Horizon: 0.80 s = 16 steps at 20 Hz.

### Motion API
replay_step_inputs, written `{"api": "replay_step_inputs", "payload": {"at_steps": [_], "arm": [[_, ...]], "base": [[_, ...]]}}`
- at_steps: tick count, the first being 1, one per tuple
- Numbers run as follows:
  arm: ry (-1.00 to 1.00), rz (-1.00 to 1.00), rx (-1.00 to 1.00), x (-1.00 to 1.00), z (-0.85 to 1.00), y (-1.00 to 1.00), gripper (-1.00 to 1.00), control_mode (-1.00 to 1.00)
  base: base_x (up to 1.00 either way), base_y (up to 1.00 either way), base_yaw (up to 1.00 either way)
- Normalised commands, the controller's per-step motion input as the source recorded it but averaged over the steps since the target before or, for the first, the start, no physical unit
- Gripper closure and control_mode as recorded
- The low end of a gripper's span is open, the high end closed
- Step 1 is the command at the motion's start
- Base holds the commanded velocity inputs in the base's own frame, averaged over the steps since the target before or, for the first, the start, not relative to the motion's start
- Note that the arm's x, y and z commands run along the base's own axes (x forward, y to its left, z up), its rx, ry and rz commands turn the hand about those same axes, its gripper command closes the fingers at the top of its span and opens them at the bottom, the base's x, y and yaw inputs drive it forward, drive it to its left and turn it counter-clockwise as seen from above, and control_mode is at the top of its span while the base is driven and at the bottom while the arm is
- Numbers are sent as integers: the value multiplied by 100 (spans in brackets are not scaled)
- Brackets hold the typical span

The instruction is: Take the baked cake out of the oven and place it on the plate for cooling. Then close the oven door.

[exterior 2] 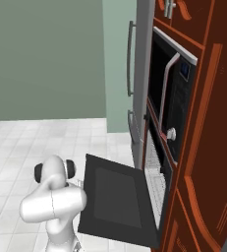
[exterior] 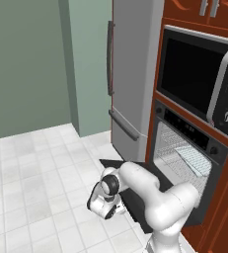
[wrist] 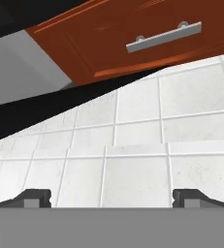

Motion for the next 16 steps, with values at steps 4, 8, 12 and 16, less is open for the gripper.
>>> {"api": "replay_step_inputs", "payload": {"at_steps": [4, 8, 12, 16], "arm": [[-23, -2, -29, 0, -2, -6, -100, -100], [-13, -6, -31, 0, 0, -2, -100, -100], [-1, -13, -27, 1, 9, -30, -100, -100], [0, -11, -20, 8, 20, -61, -100, -100]], "base": [[0, 0, 0], [0, 0, 0], [0, 0, 0], [0, 0, 0]]}}
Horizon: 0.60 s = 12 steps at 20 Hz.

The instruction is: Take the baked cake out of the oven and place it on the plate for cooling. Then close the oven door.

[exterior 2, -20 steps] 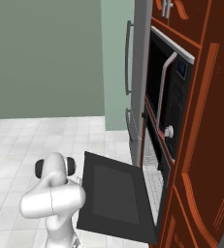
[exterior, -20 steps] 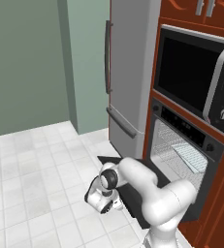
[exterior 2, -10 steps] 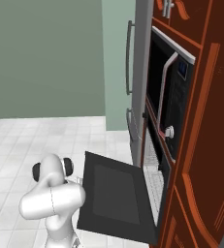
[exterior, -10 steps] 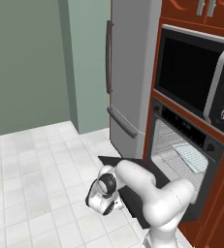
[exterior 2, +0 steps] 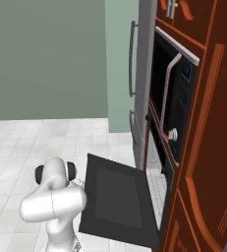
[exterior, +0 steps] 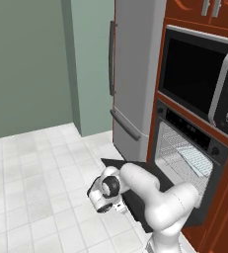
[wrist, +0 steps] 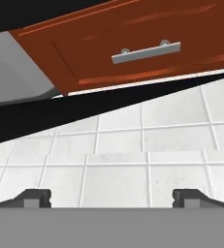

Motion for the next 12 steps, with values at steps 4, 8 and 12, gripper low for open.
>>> {"api": "replay_step_inputs", "payload": {"at_steps": [4, 8, 12], "arm": [[0, -7, -15, 14, 29, -74, -100, -100], [0, -6, -14, 16, 45, -73, -100, -100], [-2, -5, -13, 13, 53, -75, -100, -100]], "base": [[0, 0, 0], [0, 0, 0], [0, 0, 0]]}}
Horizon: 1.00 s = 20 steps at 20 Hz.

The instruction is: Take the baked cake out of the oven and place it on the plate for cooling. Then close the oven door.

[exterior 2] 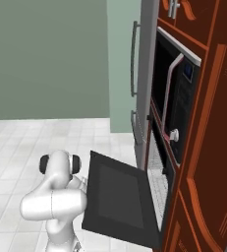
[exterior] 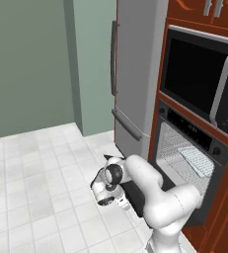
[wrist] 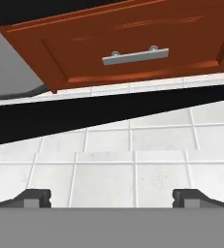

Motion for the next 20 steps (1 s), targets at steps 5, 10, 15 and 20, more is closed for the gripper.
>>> {"api": "replay_step_inputs", "payload": {"at_steps": [5, 10, 15, 20], "arm": [[-5, -5, -13, 11, 53, -79, -100, -100], [-9, -6, -15, 14, 45, -76, -100, -100], [-12, -6, -14, 16, 37, -80, -100, -100], [-10, -6, -15, 22, 27, -78, -100, -100]], "base": [[0, 0, 0], [0, 0, 0], [0, 0, 0], [0, 0, 0]]}}
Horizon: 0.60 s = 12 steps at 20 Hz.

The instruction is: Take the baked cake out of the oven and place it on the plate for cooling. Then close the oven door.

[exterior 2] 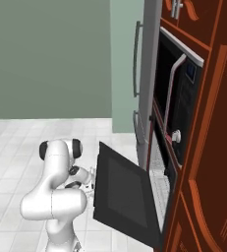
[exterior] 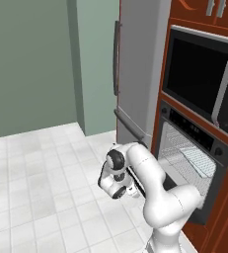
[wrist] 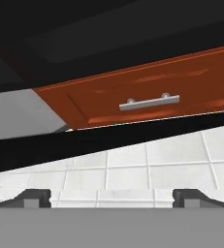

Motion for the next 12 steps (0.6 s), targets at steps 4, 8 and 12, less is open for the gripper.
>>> {"api": "replay_step_inputs", "payload": {"at_steps": [4, 8, 12], "arm": [[-8, -7, -16, 24, 26, -78, -100, -100], [-8, -7, -15, 29, 27, -82, -100, -100], [-7, -7, -14, 31, 27, -90, -100, -100]], "base": [[0, 0, 0], [0, 0, 0], [0, 0, 0]]}}
